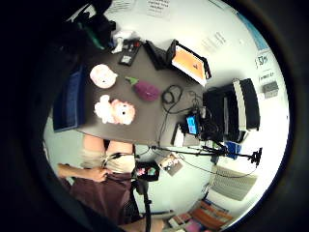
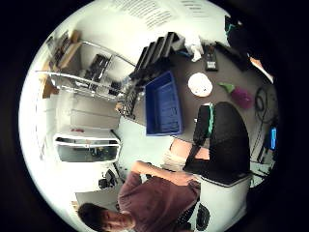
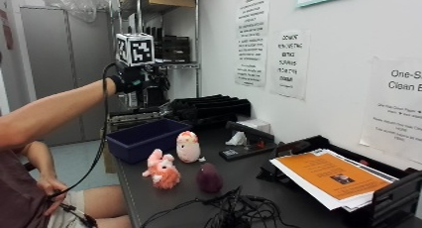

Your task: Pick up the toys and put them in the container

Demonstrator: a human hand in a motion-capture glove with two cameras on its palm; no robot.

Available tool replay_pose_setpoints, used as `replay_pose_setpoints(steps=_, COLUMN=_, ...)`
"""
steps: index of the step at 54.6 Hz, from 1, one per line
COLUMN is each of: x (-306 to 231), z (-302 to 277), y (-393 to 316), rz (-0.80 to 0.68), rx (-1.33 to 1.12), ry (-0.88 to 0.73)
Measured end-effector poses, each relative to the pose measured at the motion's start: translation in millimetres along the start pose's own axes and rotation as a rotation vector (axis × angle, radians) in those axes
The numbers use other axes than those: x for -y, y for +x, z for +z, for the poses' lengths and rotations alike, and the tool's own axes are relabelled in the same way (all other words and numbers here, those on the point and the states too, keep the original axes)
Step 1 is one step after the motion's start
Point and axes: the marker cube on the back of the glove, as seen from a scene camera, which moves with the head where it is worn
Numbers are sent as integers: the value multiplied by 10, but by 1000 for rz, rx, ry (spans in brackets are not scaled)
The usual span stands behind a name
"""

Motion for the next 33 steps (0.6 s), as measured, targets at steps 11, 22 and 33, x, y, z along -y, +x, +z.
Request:
replay_pose_setpoints(steps=11, x=150, z=167, y=93, rz=35, rx=-95, ry=-51)
replay_pose_setpoints(steps=22, x=438, z=305, y=198, rz=150, rx=-184, ry=-146)
replay_pose_setpoints(steps=33, x=682, z=371, y=318, rz=64, rx=-202, ry=-168)
